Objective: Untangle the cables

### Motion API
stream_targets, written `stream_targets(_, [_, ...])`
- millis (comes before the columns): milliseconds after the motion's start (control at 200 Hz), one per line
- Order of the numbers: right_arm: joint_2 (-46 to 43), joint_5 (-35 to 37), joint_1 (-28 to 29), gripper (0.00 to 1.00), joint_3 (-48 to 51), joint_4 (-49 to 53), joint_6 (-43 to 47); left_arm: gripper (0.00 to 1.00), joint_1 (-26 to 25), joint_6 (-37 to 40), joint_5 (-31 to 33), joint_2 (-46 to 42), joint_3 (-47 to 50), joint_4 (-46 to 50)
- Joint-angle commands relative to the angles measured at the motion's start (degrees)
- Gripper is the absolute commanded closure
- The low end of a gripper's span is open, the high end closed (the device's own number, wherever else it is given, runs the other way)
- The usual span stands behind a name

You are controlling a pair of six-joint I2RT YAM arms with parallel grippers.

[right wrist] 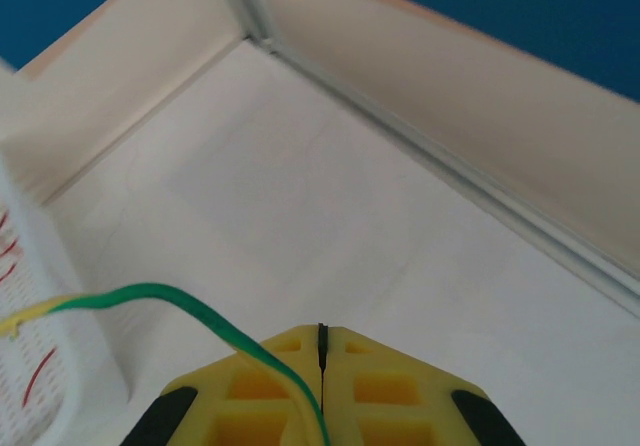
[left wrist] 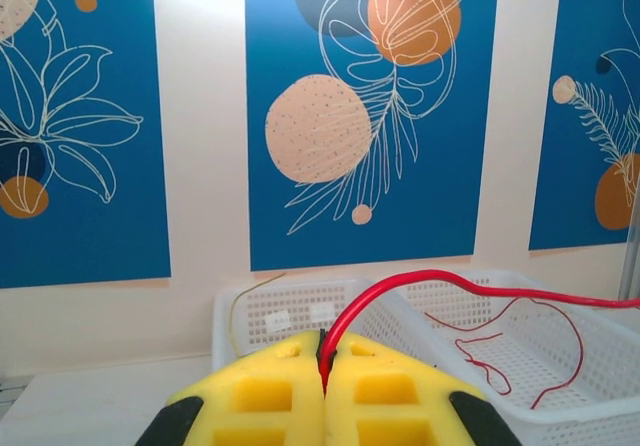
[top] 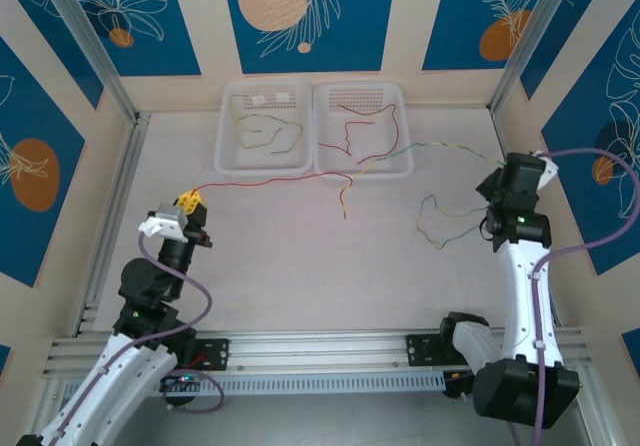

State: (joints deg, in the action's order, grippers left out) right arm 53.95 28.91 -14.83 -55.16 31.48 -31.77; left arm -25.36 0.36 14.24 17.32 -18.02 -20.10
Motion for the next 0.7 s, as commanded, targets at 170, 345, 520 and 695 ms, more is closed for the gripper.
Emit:
stream_targets(170, [-1.93, -6.37, -12.26, 1.0, -1.54, 1.61, -6.33, 1.0, 1.57, -1.38, 4.98, -2.97, 1.15, -1.11])
stream_targets(345, [-2.0, -15.3, -11.49, 1.0, 0.26, -1.84, -7.36, 1.0, 1.64, -1.02, 0.03, -0.66, 0.27, -1.86])
stream_targets(520, [-3.28, -12.68, -3.5, 1.0, 1.05, -2.41, -6.12, 1.0, 1.63, -1.44, -14.28, 8.63, -7.46, 1.04])
stream_targets(695, [-4.79, -11.47, 0.15, 1.0, 1.97, -3.69, -5.48, 1.0, 1.55, -4.34, -24.92, 18.99, -15.57, 2.21])
